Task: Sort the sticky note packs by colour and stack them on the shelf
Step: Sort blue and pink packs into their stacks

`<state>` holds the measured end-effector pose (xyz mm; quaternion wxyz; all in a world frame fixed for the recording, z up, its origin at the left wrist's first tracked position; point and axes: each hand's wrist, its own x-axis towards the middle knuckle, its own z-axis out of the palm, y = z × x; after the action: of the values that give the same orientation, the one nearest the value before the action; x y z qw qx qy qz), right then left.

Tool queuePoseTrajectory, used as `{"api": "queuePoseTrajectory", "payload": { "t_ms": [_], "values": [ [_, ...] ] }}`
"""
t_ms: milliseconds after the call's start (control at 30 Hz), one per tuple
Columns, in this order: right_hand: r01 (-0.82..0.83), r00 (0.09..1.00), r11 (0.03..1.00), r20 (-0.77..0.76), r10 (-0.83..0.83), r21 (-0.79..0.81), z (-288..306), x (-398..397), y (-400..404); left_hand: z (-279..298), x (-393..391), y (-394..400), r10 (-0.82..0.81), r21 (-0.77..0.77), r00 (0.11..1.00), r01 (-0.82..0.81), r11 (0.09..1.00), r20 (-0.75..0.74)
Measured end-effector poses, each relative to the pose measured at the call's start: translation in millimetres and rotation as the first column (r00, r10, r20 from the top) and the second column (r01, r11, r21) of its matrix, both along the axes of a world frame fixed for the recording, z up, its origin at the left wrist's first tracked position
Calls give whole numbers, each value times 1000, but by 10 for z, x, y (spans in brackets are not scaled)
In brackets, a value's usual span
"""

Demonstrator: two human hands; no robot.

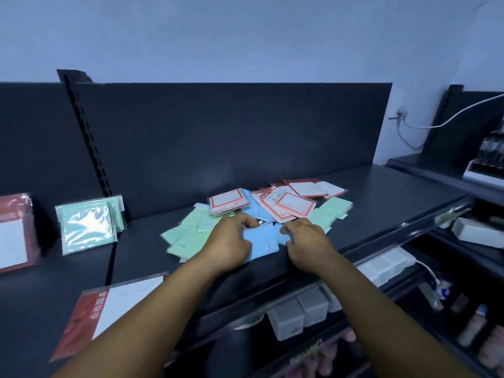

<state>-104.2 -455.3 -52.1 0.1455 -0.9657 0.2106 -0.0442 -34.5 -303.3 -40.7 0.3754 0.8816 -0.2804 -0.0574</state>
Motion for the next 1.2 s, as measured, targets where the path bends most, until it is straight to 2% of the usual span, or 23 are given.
{"api": "queuePoseTrajectory", "payload": {
  "t_ms": [133,200,333,467,700,867,933,1000,1100,1200],
  "values": [
    [-13,999,1000,-36,13,18,35,59,-25,-7,-20,55,8,25,1000,-9,1000,4],
    [-17,1000,997,-22,19,79,64,54,-30,-4,-32,59,-2,25,1000,1,1000,24],
    [-78,994,950,97,51,301,72,-6,-78,12,-49,63,-27,15,999,26,1000,31],
    [-190,970,915,213,119,355,61,-44,-89,4,-45,78,-48,25,999,47,999,4],
    [-305,925,769,367,98,562,25,-45,-71,21,-38,14,-32,51,999,33,998,-28],
    [-321,924,707,373,87,630,59,9,-17,85,-47,27,19,67,998,-15,998,-56],
    [-293,934,745,347,88,599,77,47,-14,133,-33,71,37,56,998,-34,998,-51],
    [-276,944,828,301,138,488,83,124,-19,175,1,127,108,44,994,-106,993,-36],
    [-282,958,943,99,268,175,74,303,35,210,84,205,235,19,972,-235,972,-21],
    [-304,949,950,-113,294,-77,33,438,120,195,119,271,290,-45,956,-292,955,-45]
  ]
}}
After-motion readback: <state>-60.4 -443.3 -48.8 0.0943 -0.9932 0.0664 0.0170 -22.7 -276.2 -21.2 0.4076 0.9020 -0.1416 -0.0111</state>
